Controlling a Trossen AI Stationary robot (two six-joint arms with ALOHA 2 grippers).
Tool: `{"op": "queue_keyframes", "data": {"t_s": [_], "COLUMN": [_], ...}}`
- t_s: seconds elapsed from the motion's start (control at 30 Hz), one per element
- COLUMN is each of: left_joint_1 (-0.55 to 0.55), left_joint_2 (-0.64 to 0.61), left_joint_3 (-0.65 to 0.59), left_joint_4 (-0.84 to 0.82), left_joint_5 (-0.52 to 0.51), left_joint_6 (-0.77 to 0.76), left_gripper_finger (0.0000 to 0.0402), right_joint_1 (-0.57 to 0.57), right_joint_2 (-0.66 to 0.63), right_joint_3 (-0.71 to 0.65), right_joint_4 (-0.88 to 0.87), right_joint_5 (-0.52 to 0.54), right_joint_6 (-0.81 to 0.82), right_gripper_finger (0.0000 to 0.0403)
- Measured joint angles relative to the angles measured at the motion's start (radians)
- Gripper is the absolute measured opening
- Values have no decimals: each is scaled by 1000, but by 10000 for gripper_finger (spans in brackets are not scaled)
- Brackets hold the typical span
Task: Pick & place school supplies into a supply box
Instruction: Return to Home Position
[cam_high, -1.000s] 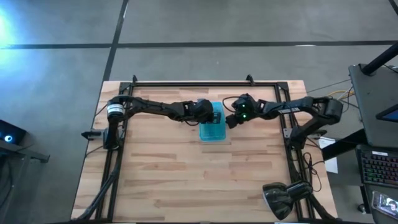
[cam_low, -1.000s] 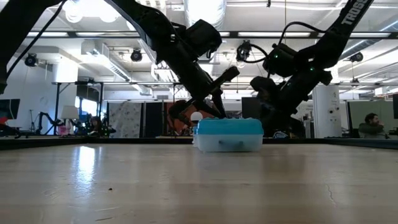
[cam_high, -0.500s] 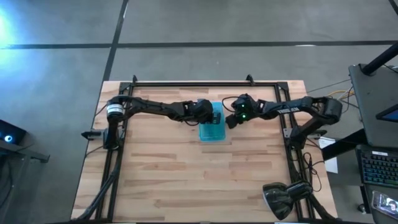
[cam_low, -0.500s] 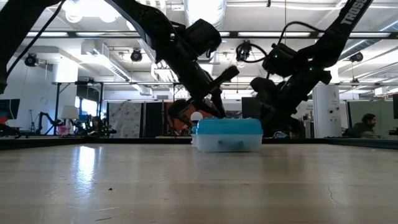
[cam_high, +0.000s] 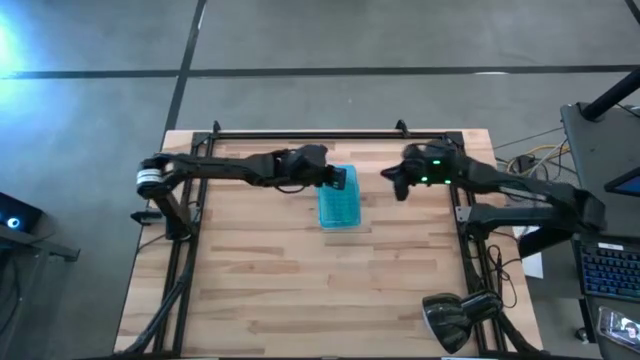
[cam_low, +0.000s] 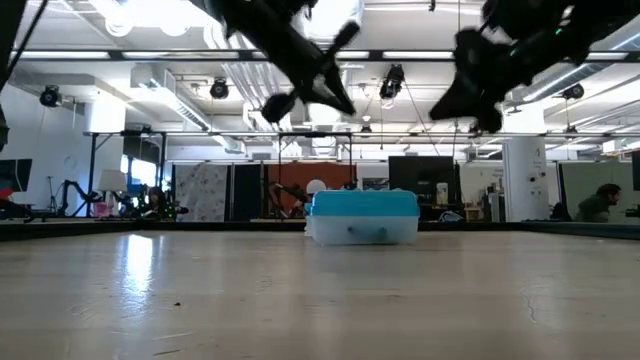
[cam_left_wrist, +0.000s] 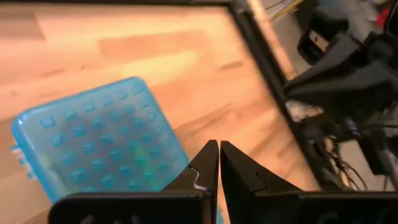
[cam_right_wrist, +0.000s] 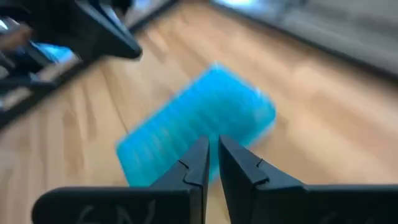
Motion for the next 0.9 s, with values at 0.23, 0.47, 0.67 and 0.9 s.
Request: {"op": "queue_keyframes", "data": {"t_s": [0.23, 0.47, 0.67, 0.9], "left_joint_1": [-46, -191, -393, -534], "left_joint_2": [-160, -278, -314, -340], "left_joint_3": [0, -36, -137, -354], "left_joint_4": [-74, -192, -166, 260], "left_joint_5": [-42, -287, -464, -521], "left_joint_6": [126, 78, 86, 140], "left_gripper_finger": [0, 0, 0, 0], "right_joint_1": [2, 7, 19, 19], "right_joint_2": [-369, -600, -748, -877], "right_joint_3": [0, -5, -20, -56], "right_joint_4": [-240, -580, -560, -529], "right_joint_5": [146, 182, 118, 71], "right_joint_6": [-27, 2, -52, -2], "right_gripper_finger": [28, 28, 28, 28]}}
